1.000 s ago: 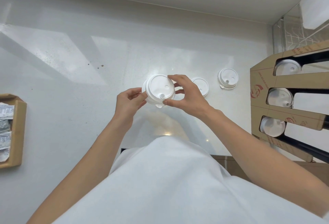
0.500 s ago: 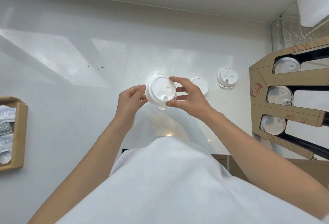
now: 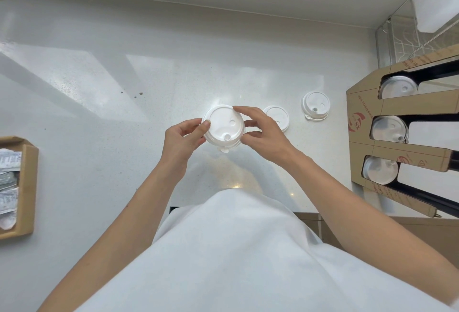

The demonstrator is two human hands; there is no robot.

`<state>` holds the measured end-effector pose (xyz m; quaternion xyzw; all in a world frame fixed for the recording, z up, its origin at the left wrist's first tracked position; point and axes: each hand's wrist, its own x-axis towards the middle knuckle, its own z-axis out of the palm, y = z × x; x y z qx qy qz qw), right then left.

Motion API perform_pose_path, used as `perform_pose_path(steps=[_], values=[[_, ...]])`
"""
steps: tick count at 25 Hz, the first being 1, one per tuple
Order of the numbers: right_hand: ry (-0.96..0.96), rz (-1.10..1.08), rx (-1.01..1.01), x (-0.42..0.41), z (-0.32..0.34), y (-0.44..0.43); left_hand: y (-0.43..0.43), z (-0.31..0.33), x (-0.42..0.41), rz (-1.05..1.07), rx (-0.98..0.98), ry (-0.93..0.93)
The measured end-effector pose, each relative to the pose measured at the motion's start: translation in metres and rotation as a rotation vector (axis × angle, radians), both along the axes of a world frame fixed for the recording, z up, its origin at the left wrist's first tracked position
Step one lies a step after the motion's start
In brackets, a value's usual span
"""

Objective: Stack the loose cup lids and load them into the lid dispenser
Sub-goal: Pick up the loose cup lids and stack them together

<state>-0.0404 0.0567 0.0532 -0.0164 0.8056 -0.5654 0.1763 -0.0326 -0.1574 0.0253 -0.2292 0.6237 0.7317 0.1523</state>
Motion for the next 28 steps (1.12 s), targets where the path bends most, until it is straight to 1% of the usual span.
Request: perform_pose_path(steps=[3, 11, 16, 28], values=[[-0.021, -0.075, -0.054, 0.0, -0.002, 0.0, 0.002, 0.002, 0.001, 0.001, 0.005, -0.004], [-0.01, -0.216, -0.078, 0.0, -0.005, 0.0, 0.007, 0.007, 0.002, 0.003, 0.026, 0.0], [-0.056, -0.259, -0.117, 0.0, -0.007, 0.002, 0.006, 0.003, 0.001, -0.022, 0.032, 0.006], [-0.067, -0.305, -0.127, 0.001, -0.01, 0.005, 0.012, 0.006, 0.001, -0.007, -0.02, 0.029]])
